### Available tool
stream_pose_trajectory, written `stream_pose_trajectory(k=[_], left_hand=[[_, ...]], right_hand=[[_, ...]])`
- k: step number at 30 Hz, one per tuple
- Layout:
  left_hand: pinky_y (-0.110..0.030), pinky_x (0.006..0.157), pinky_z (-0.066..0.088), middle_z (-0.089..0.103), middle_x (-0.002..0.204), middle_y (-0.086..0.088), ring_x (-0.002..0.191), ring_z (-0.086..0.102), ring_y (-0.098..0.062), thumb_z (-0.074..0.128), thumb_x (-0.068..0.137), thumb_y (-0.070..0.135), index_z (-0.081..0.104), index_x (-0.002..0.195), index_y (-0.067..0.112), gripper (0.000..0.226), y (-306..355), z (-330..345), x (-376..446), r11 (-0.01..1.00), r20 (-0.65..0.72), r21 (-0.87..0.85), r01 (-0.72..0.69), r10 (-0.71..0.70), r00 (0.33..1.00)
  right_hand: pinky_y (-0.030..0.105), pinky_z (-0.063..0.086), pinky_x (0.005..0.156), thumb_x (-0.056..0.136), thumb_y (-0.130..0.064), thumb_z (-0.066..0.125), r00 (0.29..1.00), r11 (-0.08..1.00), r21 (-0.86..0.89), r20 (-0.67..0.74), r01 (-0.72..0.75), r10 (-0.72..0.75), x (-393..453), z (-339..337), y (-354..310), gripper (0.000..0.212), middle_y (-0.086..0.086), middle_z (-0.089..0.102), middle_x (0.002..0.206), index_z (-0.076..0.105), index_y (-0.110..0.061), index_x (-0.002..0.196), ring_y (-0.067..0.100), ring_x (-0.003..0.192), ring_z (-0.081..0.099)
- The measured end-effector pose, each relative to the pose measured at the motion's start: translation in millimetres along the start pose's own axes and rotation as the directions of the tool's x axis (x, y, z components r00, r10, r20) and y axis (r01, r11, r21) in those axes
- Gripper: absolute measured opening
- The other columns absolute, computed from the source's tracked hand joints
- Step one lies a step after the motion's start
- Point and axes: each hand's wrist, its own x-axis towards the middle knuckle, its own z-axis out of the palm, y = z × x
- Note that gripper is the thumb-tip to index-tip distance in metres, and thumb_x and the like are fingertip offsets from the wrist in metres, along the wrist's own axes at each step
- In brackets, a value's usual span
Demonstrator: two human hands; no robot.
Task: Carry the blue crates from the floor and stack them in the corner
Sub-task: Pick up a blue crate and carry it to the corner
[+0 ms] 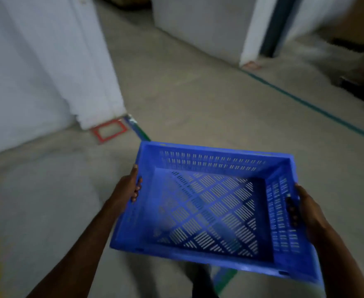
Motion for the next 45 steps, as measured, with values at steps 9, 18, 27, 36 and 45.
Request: stream_pose_trajectory(k=[9, 18, 27, 36, 45], left_hand=[[-0.03, 0.048, 0.036, 0.047, 0.057, -0.004, 0.043, 0.04, -0.02, 0.036, 0.099, 0.067, 0.058, 0.08, 0.011, 0.063, 2.3, -98.4, 82.9, 0.98, -0.339, -0.187, 0.064, -0.125, 0.933], [-0.032, 0.05, 0.037, 0.049, 0.056, -0.005, 0.044, 0.042, -0.023, 0.037, 0.1, 0.065, 0.057, 0.076, 0.01, 0.063, 5.6, -205.6, 174.2, 0.937, -0.535, -0.337, 0.095, -0.273, 0.799], [-0.031, 0.053, 0.037, 0.052, 0.053, -0.003, 0.045, 0.043, -0.022, 0.036, 0.101, 0.063, 0.058, 0.073, 0.011, 0.063, 27.3, -360.1, 341.4, 0.939, -0.591, -0.306, 0.156, -0.316, 0.742], [-0.037, 0.057, 0.044, 0.063, 0.058, -0.009, 0.048, 0.054, -0.025, 0.04, 0.098, 0.065, 0.066, 0.078, 0.007, 0.067, 32.7, -497.3, 509.5, 0.926, -0.648, -0.279, 0.254, -0.377, 0.662], [-0.036, 0.061, 0.045, 0.061, 0.066, -0.006, 0.054, 0.055, -0.024, 0.042, 0.096, 0.069, 0.062, 0.089, 0.01, 0.062, -3.0, -601.7, 651.2, 0.901, -0.533, -0.354, 0.252, -0.416, 0.737]], right_hand=[[0.023, 0.026, 0.045, 0.092, -0.066, 0.043, 0.938, 0.96, -0.245, 0.344, 0.137, -0.047, 145.7, 232.8, -143.8, 0.05, 0.002, 0.045, 0.058, 0.054, -0.019, 0.078, 0.017, 0.043, 0.031], [0.023, 0.026, 0.043, 0.093, -0.069, 0.042, 0.839, 0.895, -0.364, 0.543, 0.259, -0.022, 209.9, 483.8, -226.3, 0.056, 0.001, 0.043, 0.052, 0.054, -0.017, 0.075, 0.016, 0.042, 0.029], [0.024, 0.027, 0.044, 0.093, -0.068, 0.04, 0.83, 0.874, -0.42, 0.557, 0.244, 0.036, 250.2, 716.9, -258.6, 0.058, 0.002, 0.041, 0.052, 0.054, -0.015, 0.077, 0.017, 0.042, 0.03], [0.024, 0.026, 0.043, 0.09, -0.074, 0.041, 0.784, 0.88, -0.436, 0.607, 0.191, 0.13, 312.1, 934.3, -284.3, 0.062, 0.003, 0.041, 0.054, 0.054, -0.016, 0.072, 0.017, 0.041, 0.032], [0.025, 0.029, 0.046, 0.077, -0.088, 0.044, 0.776, 0.858, -0.488, 0.6, 0.161, 0.196, 373.1, 1134.1, -276.0, 0.075, 0.003, 0.045, 0.058, 0.058, -0.015, 0.082, 0.017, 0.043, 0.036]])
